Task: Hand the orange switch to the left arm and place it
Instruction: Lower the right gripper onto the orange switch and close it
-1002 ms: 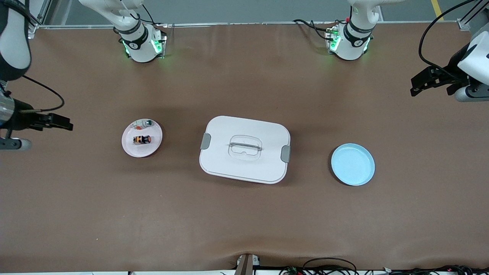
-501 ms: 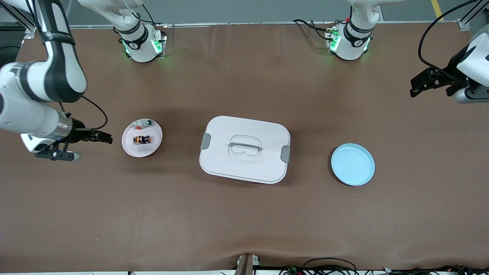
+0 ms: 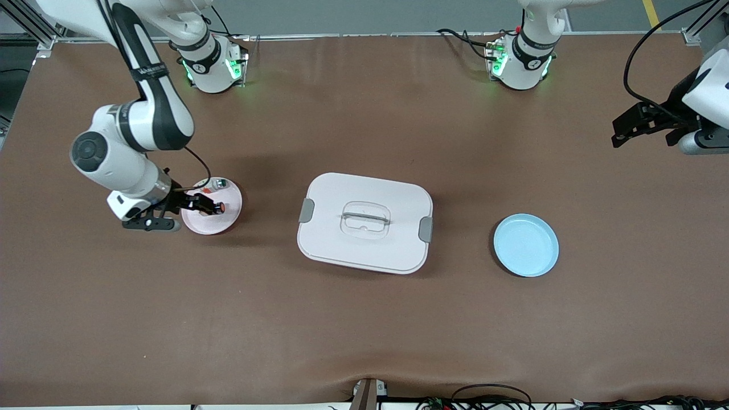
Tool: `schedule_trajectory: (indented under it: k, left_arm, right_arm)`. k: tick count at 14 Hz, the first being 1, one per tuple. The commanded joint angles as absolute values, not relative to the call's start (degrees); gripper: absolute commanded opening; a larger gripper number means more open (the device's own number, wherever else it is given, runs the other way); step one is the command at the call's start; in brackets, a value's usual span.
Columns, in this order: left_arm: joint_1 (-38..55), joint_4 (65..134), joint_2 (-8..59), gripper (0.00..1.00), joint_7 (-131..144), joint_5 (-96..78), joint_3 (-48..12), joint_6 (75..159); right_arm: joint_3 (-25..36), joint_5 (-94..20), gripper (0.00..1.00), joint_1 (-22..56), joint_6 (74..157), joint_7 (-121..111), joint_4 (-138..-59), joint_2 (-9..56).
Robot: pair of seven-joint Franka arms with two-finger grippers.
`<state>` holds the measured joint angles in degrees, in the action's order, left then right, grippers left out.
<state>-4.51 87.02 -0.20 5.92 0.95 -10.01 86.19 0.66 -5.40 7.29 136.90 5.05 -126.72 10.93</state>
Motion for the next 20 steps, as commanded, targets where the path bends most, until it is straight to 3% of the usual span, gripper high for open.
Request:
schedule_trajectory:
  k: [1, 16, 20]
  left_arm:
    - [-4.5, 86.7, 0.4, 1.0, 5.0, 0.9, -10.0, 87.4]
    - [-4.8, 86.5, 0.4, 1.0, 4.9, 1.0, -10.0, 87.3]
    - [-6.0, 86.6, 0.4, 1.0, 4.9, 1.2, -10.0, 87.0]
  right_arm:
    - [1.1, -4.8, 1.0, 7.3, 138.2, 3.1, -127.4, 12.1]
    - [1.1, -3.8, 1.0, 6.5, 152.7, -5.5, -133.8, 18.3]
    - [1.1, -3.8, 1.0, 5.9, 152.8, -5.6, -134.0, 19.6]
